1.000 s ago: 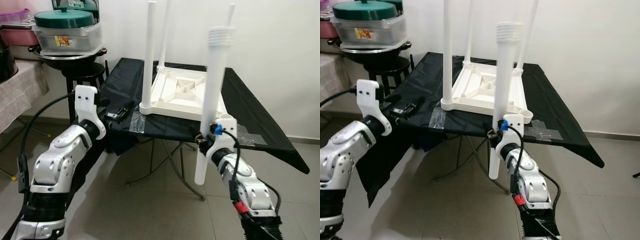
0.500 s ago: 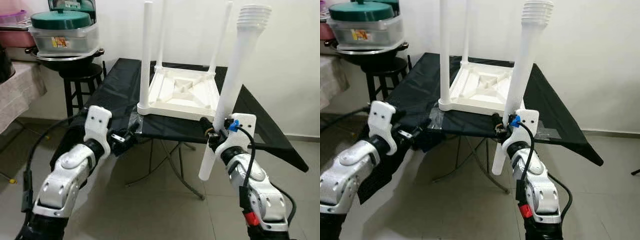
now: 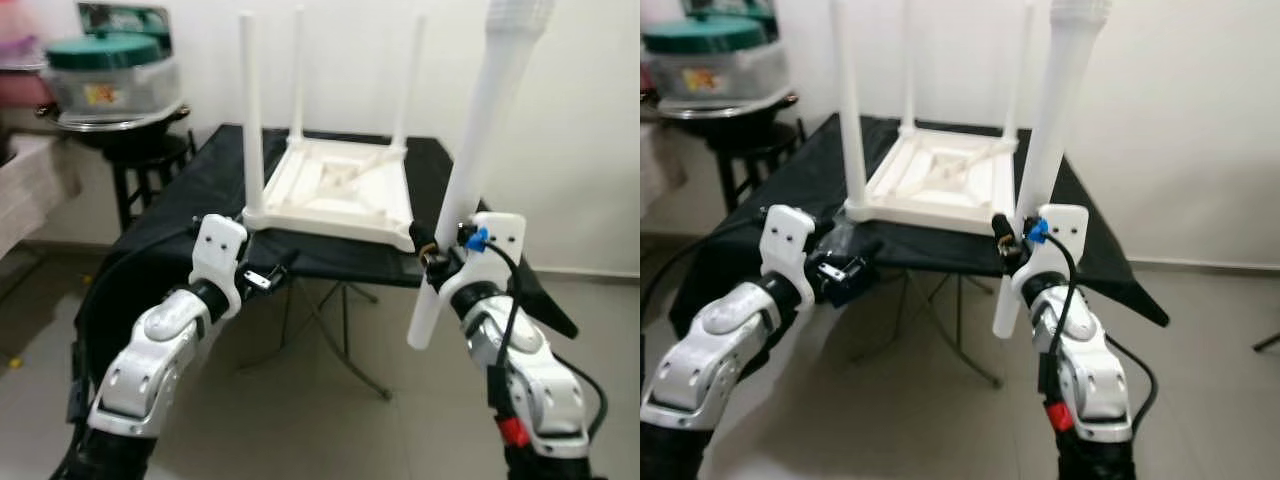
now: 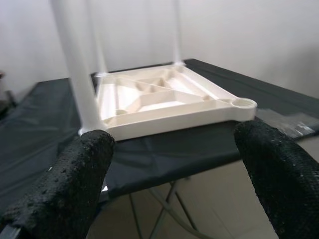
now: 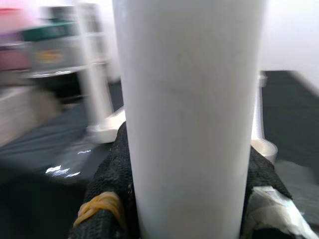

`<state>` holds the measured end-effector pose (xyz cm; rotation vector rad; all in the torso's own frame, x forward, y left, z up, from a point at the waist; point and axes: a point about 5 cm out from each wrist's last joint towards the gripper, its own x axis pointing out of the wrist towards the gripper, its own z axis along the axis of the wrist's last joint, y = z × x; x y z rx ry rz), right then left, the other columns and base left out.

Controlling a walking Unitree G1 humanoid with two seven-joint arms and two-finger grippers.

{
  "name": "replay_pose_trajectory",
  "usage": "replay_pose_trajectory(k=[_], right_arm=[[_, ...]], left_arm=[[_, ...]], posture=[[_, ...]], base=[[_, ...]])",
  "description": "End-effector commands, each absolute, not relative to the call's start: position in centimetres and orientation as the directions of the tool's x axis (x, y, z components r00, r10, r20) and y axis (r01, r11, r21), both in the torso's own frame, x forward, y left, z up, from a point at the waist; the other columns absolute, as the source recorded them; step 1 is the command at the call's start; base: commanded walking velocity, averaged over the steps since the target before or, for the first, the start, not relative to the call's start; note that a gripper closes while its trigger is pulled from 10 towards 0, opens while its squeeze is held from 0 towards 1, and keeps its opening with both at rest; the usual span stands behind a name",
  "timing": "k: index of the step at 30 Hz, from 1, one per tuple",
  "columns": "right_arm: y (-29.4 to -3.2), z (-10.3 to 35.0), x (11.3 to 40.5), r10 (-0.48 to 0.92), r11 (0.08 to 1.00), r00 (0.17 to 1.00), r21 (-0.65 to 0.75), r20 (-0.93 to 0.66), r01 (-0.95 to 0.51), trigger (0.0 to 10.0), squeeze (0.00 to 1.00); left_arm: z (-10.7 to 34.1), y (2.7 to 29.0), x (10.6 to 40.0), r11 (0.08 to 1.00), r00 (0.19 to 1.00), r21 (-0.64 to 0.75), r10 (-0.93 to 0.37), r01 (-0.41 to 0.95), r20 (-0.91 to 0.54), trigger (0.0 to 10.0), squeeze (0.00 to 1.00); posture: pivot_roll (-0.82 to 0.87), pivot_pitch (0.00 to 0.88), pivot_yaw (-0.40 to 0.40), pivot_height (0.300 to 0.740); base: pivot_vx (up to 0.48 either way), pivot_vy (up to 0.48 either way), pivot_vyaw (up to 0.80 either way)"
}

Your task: Building children table

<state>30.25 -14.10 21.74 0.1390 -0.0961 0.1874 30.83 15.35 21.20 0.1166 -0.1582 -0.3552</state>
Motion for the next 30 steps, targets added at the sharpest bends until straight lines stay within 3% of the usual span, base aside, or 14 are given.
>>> replay_pose_trajectory(k=[1,10,30], right_arm=[[-14.90,22.18,30.36,0.145,0.978,0.983,0.133,0.116,-0.160,10.0,0.00],[-15.02,22.05,30.71,0.136,0.978,0.985,0.144,0.107,-0.150,10.0,0.00],[-15.04,21.87,30.59,0.133,0.981,0.986,0.131,0.099,-0.145,10.0,0.00]], left_arm=[[21.44,14.93,30.90,0.930,0.922,0.139,-0.359,0.340,0.147,10.0,0.00],[21.68,15.53,31.39,0.936,0.922,0.122,-0.348,0.331,0.169,10.0,0.00],[21.56,14.67,31.81,0.920,0.902,0.115,-0.390,0.374,0.186,10.0,0.00]], posture=[[0.08,0.000,-0.067,0.740],[0.07,0.000,-0.061,0.740],[0.06,0.000,-0.056,0.740]], base=[[0.000,0.000,0.00],[0.104,0.000,0.00],[0.478,0.000,0.00]])
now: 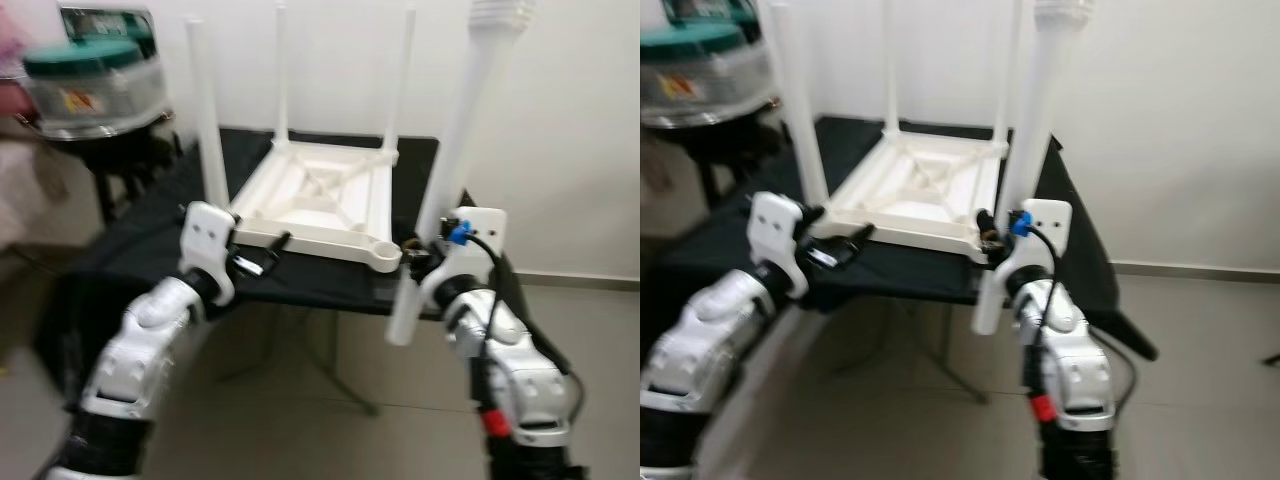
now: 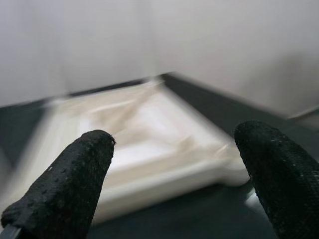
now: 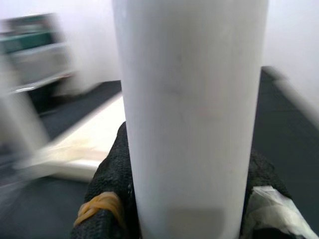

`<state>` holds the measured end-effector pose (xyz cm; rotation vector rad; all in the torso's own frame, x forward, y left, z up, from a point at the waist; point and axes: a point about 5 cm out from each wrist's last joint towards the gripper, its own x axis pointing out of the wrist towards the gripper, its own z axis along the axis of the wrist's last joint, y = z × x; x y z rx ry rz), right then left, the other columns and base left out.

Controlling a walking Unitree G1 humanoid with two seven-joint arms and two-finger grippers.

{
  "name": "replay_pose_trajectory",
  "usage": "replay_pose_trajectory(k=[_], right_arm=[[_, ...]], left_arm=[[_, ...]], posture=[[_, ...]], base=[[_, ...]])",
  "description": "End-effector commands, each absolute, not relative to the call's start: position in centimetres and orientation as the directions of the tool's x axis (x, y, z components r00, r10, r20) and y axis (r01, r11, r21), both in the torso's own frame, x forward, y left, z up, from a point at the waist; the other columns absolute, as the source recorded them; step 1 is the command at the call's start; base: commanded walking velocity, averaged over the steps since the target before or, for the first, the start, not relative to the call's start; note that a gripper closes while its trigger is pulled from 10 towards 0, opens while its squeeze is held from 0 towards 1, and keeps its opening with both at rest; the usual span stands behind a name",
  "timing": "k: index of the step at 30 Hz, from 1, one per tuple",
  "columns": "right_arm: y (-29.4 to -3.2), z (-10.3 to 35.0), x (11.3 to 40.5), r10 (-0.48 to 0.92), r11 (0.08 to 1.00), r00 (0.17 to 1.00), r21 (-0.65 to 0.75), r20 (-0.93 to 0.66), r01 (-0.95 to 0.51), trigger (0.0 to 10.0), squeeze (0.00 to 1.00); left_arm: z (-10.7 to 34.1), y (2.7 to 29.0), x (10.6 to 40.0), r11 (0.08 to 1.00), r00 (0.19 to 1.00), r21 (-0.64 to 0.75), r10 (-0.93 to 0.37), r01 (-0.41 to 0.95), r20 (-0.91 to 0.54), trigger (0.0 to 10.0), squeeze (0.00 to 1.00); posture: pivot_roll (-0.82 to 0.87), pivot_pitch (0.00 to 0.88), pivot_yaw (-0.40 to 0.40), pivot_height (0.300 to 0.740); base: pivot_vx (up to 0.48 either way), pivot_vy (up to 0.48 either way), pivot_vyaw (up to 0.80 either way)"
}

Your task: Building children table

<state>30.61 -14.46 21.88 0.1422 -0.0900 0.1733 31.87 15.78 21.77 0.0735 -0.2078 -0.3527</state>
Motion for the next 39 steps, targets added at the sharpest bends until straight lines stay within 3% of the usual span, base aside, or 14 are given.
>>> replay_pose_trajectory(k=[1,15,24,33,39], right_arm=[[-15.03,21.86,30.60,0.133,0.981,0.986,0.132,0.099,-0.146,10.0,0.00],[-14.70,22.02,30.69,0.143,0.979,0.984,0.131,0.106,-0.156,10.0,0.00],[-14.31,22.38,30.74,0.163,0.977,0.980,0.118,0.113,-0.176,10.0,0.00],[-14.36,22.45,30.83,0.161,0.974,0.981,0.141,0.111,-0.176,10.0,0.00],[-14.45,22.42,30.89,0.161,0.974,0.981,0.145,0.107,-0.176,10.0,0.00]], left_arm=[[21.55,14.62,31.82,0.920,0.901,0.115,-0.391,0.375,0.187,10.0,0.00],[22.02,14.05,31.91,0.912,0.886,0.109,-0.410,0.395,0.215,10.0,0.00],[22.19,13.88,31.88,0.907,0.879,0.114,-0.422,0.406,0.222,10.0,0.00],[22.27,13.80,31.93,0.906,0.879,0.123,-0.422,0.404,0.223,10.0,0.00],[22.28,14.12,32.06,0.919,0.892,0.116,-0.394,0.377,0.223,10.0,0.00]], posture=[[0.06,0.000,-0.057,0.740],[0.06,0.000,-0.057,0.740],[0.06,0.000,-0.058,0.740],[0.07,0.000,-0.058,0.740],[0.07,0.000,-0.059,0.740]], base=[[0.439,0.000,0.00],[0.088,0.000,0.00],[0.000,-0.415,0.00],[0.000,-0.467,0.42],[0.000,0.000,0.00]])
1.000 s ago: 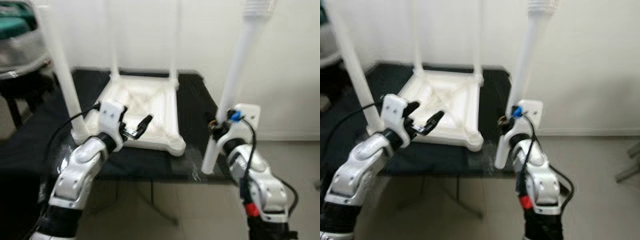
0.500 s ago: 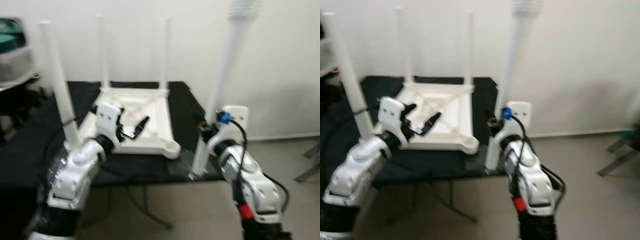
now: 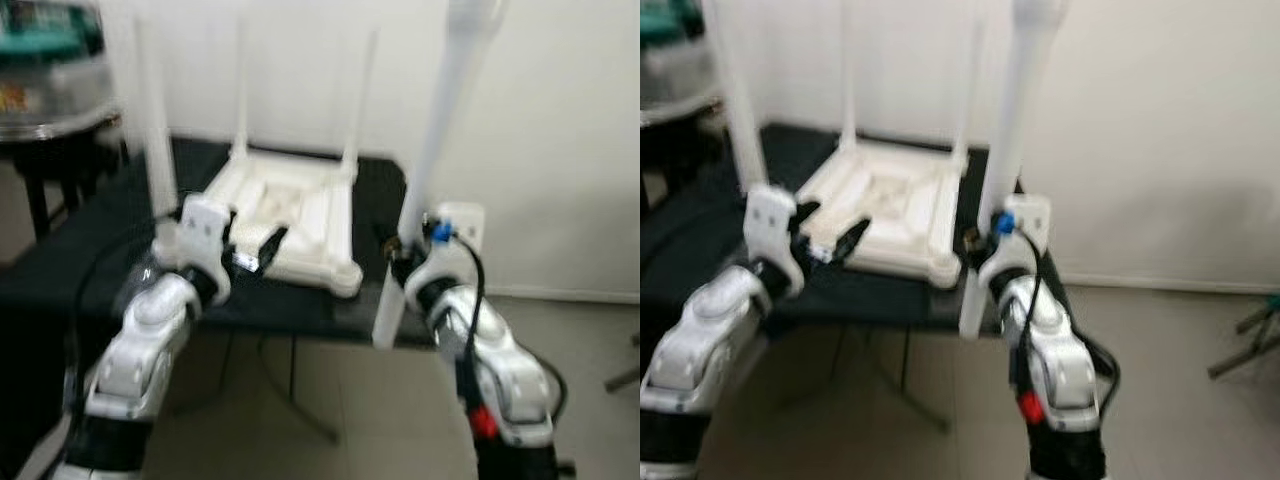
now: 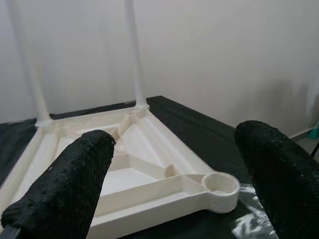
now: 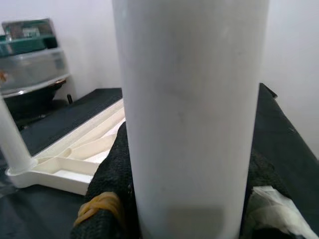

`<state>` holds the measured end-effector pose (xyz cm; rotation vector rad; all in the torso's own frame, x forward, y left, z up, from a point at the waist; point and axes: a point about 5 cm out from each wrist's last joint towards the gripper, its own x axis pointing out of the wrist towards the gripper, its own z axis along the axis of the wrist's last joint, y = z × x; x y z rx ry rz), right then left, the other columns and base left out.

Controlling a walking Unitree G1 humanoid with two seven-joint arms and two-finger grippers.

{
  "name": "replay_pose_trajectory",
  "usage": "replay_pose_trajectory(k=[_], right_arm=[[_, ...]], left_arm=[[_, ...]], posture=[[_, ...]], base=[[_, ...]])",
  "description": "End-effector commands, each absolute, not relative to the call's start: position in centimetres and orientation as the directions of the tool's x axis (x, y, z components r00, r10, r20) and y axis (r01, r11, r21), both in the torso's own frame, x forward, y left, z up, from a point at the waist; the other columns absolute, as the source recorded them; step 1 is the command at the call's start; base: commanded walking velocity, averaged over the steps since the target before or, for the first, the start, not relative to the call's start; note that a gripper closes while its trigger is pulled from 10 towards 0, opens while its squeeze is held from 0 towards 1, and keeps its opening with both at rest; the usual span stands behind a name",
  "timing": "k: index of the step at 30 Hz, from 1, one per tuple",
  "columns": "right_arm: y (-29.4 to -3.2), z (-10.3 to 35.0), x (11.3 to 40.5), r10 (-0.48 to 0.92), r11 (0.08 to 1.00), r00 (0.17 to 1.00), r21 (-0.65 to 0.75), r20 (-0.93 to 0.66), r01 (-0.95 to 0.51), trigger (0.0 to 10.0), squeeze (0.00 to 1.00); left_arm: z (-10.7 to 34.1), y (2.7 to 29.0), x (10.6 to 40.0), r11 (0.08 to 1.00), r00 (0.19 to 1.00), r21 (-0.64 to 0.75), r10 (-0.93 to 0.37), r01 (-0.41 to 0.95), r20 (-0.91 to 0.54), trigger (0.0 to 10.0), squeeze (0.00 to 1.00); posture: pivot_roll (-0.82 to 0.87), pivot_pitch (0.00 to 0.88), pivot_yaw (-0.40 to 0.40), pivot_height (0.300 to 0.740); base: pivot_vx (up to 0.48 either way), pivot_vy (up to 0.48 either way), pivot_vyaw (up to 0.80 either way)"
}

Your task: Building children table

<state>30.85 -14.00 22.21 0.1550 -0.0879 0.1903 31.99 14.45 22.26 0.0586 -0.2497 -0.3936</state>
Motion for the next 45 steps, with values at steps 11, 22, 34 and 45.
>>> replay_pose_trajectory(k=[11,22,34,45], right_arm=[[-14.36,22.23,30.91,0.166,0.972,0.981,0.150,0.099,-0.180,10.0,0.00],[-14.37,22.20,30.94,0.169,0.972,0.981,0.148,0.096,-0.182,10.0,0.00],[-14.43,22.08,30.81,0.170,0.973,0.981,0.142,0.091,-0.182,10.0,0.00],[-14.21,21.88,30.56,0.184,0.973,0.979,0.130,0.083,-0.193,10.0,0.00]], left_arm=[[22.30,14.03,31.92,0.912,0.883,0.135,-0.410,0.388,0.228,10.0,0.00],[22.25,13.78,31.96,0.907,0.877,0.122,-0.422,0.404,0.229,10.0,0.00],[21.83,13.66,32.07,0.907,0.884,0.121,-0.420,0.403,0.206,10.0,0.00],[21.41,13.20,31.93,0.900,0.879,0.131,-0.435,0.416,0.194,10.0,0.00]], posture=[[0.07,0.000,-0.056,0.740],[0.07,0.000,-0.055,0.740],[0.06,0.000,-0.054,0.740],[0.06,0.000,-0.055,0.740]], base=[[0.000,0.000,0.00],[0.256,0.000,0.00],[0.412,0.000,0.00],[0.000,0.000,0.00]])
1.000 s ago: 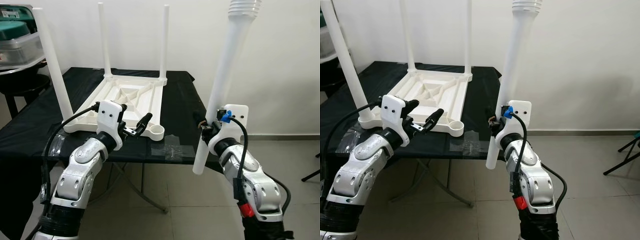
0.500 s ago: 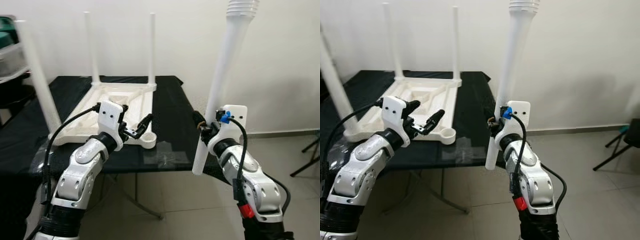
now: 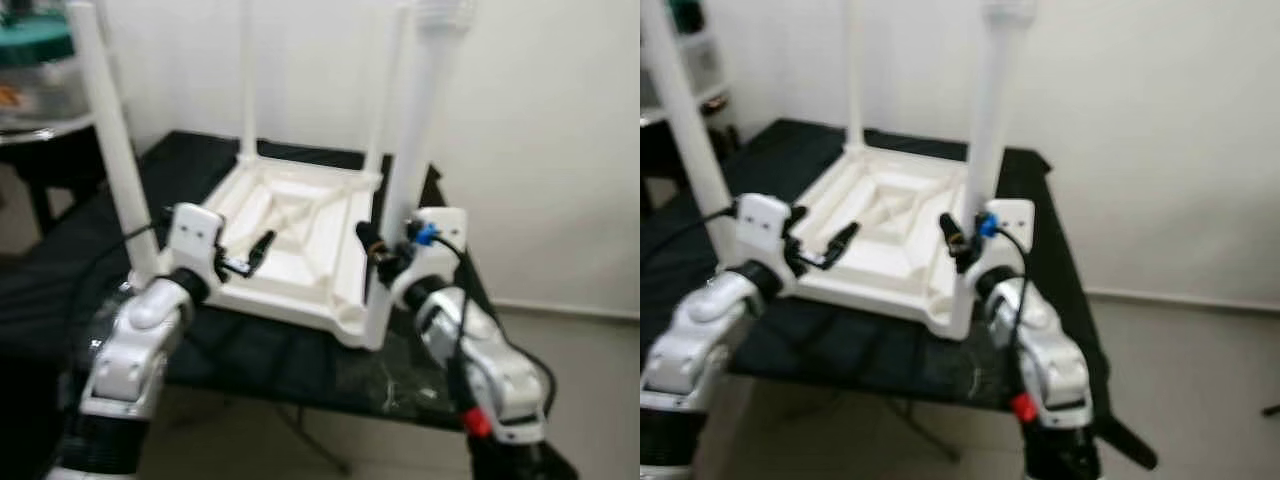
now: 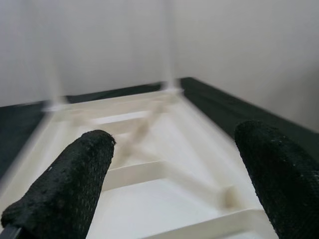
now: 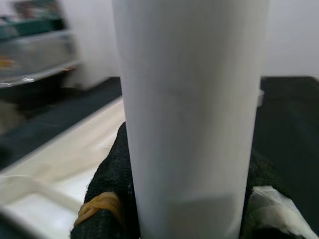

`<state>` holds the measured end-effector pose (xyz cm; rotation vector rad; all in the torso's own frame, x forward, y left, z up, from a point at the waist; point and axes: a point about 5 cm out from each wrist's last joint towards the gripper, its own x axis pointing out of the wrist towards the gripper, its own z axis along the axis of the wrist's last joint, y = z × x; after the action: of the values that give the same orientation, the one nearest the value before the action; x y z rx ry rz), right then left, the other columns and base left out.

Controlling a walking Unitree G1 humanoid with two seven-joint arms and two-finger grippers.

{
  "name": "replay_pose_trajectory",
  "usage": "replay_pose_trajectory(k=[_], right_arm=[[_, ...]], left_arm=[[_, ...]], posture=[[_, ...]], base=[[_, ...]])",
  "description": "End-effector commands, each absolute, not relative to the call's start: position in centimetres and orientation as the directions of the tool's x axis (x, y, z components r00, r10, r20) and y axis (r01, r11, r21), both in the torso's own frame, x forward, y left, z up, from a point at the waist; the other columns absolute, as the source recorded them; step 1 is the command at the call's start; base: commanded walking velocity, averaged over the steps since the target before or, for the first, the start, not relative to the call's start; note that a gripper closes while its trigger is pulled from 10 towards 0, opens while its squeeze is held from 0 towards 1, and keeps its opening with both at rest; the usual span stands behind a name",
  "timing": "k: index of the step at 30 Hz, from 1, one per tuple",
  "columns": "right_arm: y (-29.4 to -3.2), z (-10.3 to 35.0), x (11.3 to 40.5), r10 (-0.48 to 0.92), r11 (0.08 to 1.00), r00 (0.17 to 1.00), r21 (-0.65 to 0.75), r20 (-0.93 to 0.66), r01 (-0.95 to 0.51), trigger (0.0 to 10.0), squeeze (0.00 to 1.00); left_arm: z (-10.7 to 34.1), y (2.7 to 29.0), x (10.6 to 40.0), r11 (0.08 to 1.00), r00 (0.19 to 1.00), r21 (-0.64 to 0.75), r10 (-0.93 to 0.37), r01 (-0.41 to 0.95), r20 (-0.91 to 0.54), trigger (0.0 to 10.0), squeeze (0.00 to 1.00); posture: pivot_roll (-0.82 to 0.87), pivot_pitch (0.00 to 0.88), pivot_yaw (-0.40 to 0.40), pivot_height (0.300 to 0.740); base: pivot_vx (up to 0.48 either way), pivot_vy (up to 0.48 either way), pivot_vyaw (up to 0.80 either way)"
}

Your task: Building children table

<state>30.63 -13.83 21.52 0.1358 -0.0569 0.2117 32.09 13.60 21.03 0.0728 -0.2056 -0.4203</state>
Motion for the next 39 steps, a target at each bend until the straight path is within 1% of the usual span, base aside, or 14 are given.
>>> replay_pose_trajectory(k=[1,12,35,39], right_arm=[[-14.21,21.88,30.56,0.184,0.973,0.979,0.130,0.083,-0.193,10.0,0.00],[-14.11,21.89,30.47,0.193,0.972,0.978,0.122,0.084,-0.202,10.0,0.00],[-13.66,22.10,30.50,0.208,0.970,0.974,0.107,0.095,-0.217,10.0,0.00],[-13.49,22.08,30.46,0.214,0.971,0.973,0.089,0.088,-0.222,10.0,0.00]], left_arm=[[21.41,13.20,31.93,0.900,0.879,0.131,-0.435,0.416,0.194,10.0,0.00],[21.28,12.62,31.94,0.885,0.867,0.150,-0.463,0.440,0.186,10.0,0.00],[21.31,12.69,32.07,0.887,0.869,0.155,-0.459,0.435,0.186,10.0,0.00],[21.33,12.74,32.09,0.889,0.872,0.154,-0.454,0.430,0.185,10.0,0.00]], posture=[[0.06,0.000,-0.055,0.740],[0.05,0.000,-0.051,0.740],[0.06,0.000,-0.052,0.740],[0.06,0.000,-0.052,0.740]], base=[[0.000,0.000,0.00],[0.000,0.000,0.00],[0.000,-0.468,0.00],[0.000,-0.469,0.78]])
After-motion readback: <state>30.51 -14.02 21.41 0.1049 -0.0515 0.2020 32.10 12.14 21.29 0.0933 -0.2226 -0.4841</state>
